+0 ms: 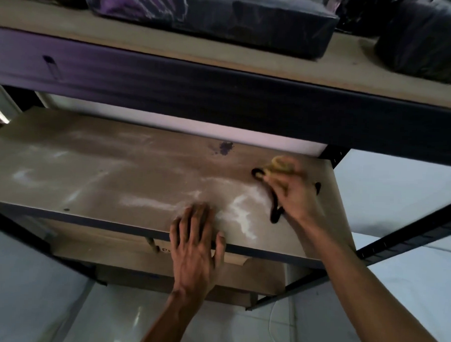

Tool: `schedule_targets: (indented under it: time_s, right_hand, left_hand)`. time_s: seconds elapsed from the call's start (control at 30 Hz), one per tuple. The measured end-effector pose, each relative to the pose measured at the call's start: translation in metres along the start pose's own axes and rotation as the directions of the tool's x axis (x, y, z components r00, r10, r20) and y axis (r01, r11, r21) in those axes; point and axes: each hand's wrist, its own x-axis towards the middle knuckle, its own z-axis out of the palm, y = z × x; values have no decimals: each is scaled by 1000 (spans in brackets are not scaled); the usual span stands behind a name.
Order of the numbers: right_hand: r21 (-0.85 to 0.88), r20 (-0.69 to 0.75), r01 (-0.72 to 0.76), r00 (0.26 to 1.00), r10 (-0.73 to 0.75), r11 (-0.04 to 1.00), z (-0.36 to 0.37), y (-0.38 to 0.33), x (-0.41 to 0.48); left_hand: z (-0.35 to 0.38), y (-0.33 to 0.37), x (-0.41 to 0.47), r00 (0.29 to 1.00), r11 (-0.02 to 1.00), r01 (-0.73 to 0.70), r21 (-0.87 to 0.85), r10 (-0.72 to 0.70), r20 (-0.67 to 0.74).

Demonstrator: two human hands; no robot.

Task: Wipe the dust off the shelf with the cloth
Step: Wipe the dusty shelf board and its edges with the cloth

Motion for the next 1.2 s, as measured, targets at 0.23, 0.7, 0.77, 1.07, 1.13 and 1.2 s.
schedule_targets:
  time_s: [0.23, 0.7, 0.77, 1.07, 1.13, 1.2]
  right_hand:
    - [-139, 2, -289, 956, 292, 947, 16, 25, 37]
    - [-89, 55, -341, 936, 347, 936, 21, 5, 46]
    - [-137, 93, -298, 946, 312, 945, 25, -10, 40]
    - [148, 114, 55, 991, -72, 987, 2, -36, 1]
    - [30, -47, -100, 994, 102, 994, -6, -3, 21]
    - [-79, -91, -305, 950, 297, 949, -10, 21, 34]
  left_hand:
    - [0, 1, 0, 1000, 1000, 6, -14, -6, 6]
    - [0, 0, 1, 999, 1000, 16, -3, -16, 41]
    - [0, 0, 0, 999, 1000, 14, -9, -13, 32]
    - [-2, -1, 0, 999, 1000, 7, -14, -6, 45]
    - [-1, -1, 1, 999, 1000, 14, -11, -13, 53]
    - [0, -1, 1, 998, 1000, 14, -12, -14, 55]
